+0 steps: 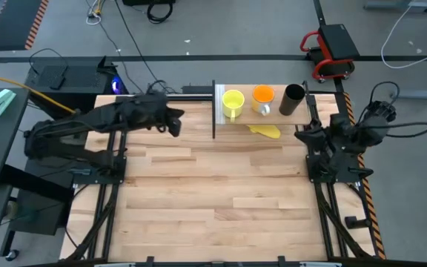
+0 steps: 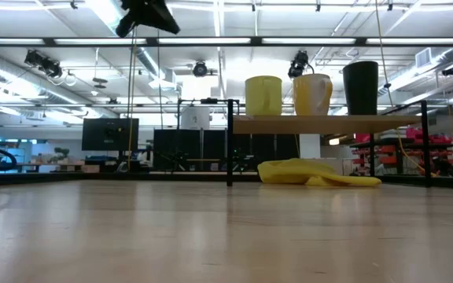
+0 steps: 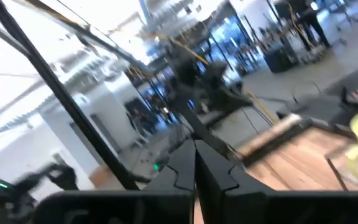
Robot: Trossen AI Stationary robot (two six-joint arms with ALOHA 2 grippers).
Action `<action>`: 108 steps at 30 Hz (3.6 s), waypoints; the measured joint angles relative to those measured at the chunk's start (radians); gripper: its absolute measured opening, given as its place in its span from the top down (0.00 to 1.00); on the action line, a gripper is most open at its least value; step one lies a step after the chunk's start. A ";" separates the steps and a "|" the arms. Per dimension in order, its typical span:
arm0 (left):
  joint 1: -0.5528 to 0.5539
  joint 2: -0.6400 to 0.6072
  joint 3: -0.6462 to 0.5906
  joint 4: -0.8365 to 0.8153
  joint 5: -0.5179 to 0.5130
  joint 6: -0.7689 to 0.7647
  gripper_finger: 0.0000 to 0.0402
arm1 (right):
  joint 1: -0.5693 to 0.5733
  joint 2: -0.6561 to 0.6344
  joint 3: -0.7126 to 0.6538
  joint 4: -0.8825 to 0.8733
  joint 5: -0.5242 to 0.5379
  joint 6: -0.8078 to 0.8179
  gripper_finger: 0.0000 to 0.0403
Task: Stack small to large cups/mugs on shelf
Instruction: Return to Home Position
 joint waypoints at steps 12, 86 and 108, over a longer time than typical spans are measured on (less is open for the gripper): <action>-0.002 -0.222 -0.139 0.201 0.011 -0.070 0.95 | 0.000 0.012 -0.001 0.469 -0.205 -0.279 0.97; 0.022 -1.147 -0.580 0.174 0.117 -0.052 0.91 | 0.000 -0.428 -0.482 0.883 -0.507 -0.493 0.96; 0.022 -1.147 -0.758 0.368 0.224 -0.051 0.90 | -0.266 -0.349 -0.588 1.010 -0.532 -0.396 0.96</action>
